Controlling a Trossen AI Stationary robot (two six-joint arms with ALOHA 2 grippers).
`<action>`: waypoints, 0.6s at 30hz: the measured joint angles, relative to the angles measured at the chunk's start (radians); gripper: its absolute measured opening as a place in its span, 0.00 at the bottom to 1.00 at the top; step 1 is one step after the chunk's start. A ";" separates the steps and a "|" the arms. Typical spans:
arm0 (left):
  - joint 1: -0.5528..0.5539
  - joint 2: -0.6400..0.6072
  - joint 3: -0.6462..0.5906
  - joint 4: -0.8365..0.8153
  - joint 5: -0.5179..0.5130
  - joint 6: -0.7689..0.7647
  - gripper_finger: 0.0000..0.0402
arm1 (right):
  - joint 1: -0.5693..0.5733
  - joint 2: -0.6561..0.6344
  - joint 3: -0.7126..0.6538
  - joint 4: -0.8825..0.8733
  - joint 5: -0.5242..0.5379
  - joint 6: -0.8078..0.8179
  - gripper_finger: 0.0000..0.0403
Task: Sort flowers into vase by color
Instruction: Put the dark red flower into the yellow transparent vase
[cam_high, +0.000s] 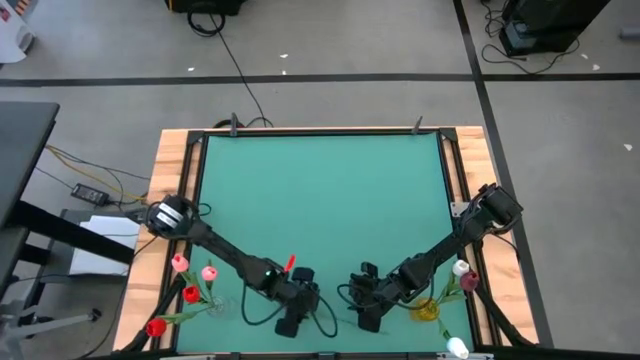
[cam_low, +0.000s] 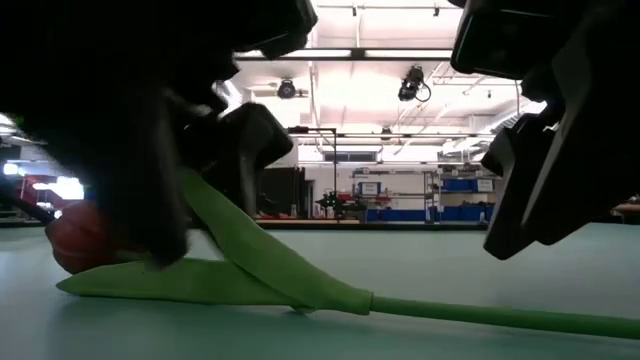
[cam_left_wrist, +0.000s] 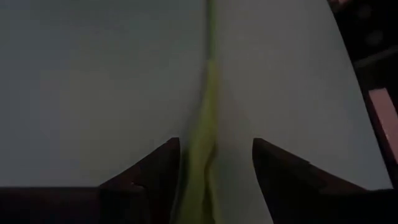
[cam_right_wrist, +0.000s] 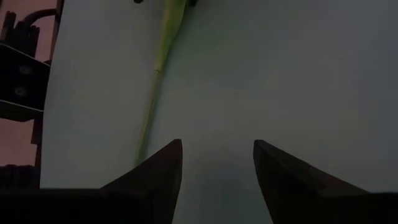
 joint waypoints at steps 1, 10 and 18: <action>-0.005 0.004 0.000 0.000 0.004 0.000 0.51 | 0.001 0.000 0.000 0.000 0.000 0.000 0.51; -0.009 0.027 0.003 -0.046 -0.004 0.008 0.32 | 0.000 -0.001 0.000 -0.004 0.000 -0.002 0.51; 0.031 0.027 0.003 -0.060 0.034 0.002 0.03 | -0.001 -0.001 0.000 -0.003 0.010 -0.012 0.51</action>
